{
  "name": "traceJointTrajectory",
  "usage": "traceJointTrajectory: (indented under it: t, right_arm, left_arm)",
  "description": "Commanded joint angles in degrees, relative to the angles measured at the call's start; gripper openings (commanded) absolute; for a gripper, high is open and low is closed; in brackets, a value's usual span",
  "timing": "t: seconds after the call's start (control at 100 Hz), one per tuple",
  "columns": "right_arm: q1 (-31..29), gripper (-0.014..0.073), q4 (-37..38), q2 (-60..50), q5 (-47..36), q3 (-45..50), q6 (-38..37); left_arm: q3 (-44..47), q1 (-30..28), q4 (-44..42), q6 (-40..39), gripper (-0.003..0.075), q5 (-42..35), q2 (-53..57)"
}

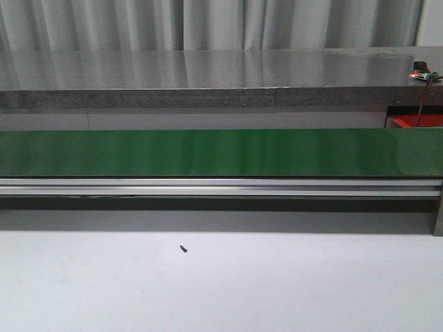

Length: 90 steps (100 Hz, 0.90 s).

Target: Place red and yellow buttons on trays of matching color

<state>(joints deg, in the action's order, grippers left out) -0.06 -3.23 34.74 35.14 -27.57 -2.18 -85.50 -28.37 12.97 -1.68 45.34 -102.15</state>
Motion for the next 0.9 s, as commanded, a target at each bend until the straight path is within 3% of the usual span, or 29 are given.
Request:
traceJointTrajectory:
  t: [0.0,0.38,0.89]
  right_arm:
    - [-0.3,-0.0067,0.5,-0.1,-4.0,-1.5,0.5]
    - [-0.3,-0.0067,0.5,-0.1,-4.0,-1.5,0.5]
    - [-0.3,-0.0067,0.5,-0.1,-4.0,-1.5,0.5]
  left_arm:
    - [-5.0,-0.2,4.0,-0.9,0.0585,-2.3,-0.1]
    - [-18.2,-0.2,7.7,-3.9,0.0585,-0.2,-12.9]
    - [-23.4,0.0,9.8,-3.9,0.0585,-5.4,-21.1]
